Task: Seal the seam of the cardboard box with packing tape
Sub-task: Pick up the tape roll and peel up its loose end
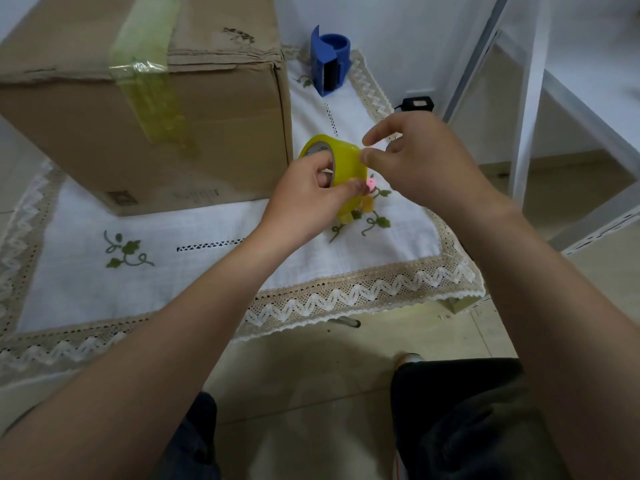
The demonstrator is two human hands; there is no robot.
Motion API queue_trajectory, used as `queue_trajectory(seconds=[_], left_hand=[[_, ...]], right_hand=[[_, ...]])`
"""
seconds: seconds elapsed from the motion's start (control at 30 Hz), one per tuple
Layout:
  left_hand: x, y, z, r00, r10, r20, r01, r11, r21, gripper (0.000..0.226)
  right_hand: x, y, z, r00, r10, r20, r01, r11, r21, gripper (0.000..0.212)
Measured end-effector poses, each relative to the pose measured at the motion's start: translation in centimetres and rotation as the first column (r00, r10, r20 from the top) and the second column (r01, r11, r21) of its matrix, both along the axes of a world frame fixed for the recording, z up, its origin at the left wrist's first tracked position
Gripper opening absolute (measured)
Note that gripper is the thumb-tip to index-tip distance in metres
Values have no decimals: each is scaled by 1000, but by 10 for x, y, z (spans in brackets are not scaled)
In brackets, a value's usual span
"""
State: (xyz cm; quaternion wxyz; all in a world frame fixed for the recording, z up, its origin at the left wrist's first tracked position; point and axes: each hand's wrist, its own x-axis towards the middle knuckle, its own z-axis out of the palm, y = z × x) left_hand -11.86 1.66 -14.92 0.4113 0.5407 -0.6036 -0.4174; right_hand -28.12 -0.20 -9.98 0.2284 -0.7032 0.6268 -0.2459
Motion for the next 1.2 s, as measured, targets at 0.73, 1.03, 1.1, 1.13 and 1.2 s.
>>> queue_trajectory(seconds=[0.73,1.03,1.1,1.13,1.2], left_hand=[[-2,5,7,990,-25,142,32,998,-47,29],[2,6,5,1000,-18,22,18,1000,-4,13],[2,6,4,1000,-23,11,23,1000,-2,10],[2,7,5,1000,-24,16,24,1000,-3,9],[3,7,4,999,-13,35,13,1000,-15,12]], right_hand=[[13,9,1,955,-16,-295,-68,960,-271,18],[5,0,1,992,-6,-129,-26,970,-240,20],[4,-2,0,996,-1,-86,-16,979,-203,24],[3,-3,-1,997,-10,-82,-6,981,-194,26],[3,-6,-3,995,-39,-93,22,983,-184,35]])
